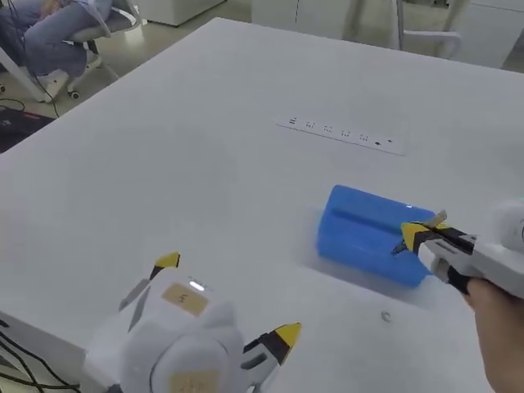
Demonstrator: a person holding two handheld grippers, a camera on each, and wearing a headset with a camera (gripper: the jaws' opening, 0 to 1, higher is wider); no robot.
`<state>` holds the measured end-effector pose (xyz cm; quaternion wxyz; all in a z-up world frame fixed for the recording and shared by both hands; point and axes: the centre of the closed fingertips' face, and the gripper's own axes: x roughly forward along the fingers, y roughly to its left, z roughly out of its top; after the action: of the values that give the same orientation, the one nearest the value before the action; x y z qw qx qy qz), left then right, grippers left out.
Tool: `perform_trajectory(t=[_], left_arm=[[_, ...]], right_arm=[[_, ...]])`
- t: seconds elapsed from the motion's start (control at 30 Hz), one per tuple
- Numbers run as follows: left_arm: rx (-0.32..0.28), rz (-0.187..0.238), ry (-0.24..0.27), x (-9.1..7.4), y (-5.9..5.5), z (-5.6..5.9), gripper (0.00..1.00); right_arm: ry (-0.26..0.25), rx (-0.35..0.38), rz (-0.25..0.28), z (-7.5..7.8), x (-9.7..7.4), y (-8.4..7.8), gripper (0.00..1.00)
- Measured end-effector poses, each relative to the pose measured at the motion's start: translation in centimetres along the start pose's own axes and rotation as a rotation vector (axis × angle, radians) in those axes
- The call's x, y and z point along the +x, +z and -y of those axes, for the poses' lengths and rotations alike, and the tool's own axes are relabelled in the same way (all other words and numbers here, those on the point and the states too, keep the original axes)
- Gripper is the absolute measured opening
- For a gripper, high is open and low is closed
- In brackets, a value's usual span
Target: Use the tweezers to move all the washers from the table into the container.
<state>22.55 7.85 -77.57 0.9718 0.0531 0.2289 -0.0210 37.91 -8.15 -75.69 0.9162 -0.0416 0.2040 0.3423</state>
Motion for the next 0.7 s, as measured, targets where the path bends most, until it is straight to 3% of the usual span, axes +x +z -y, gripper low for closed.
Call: perform_trajectory(t=[0.2,0.47,0.7], left_arm=[[0.005,-0.003,-0.006,-0.1,-0.1,0.1,0.95],[0.000,-0.005,-0.004,-0.1,-0.1,0.1,0.95],[0.007,-0.012,-0.010,0.0,-0.2,0.3,0.95]], right_arm=[[0.037,0.011,0.005,-1.1,-1.7,-0.4,0.02],[0.041,0.044,-0.081,-1.7,-2.3,-4.9,0.03],[0.028,0.047,-0.114,-0.9,-1.9,-6.8,0.03]])
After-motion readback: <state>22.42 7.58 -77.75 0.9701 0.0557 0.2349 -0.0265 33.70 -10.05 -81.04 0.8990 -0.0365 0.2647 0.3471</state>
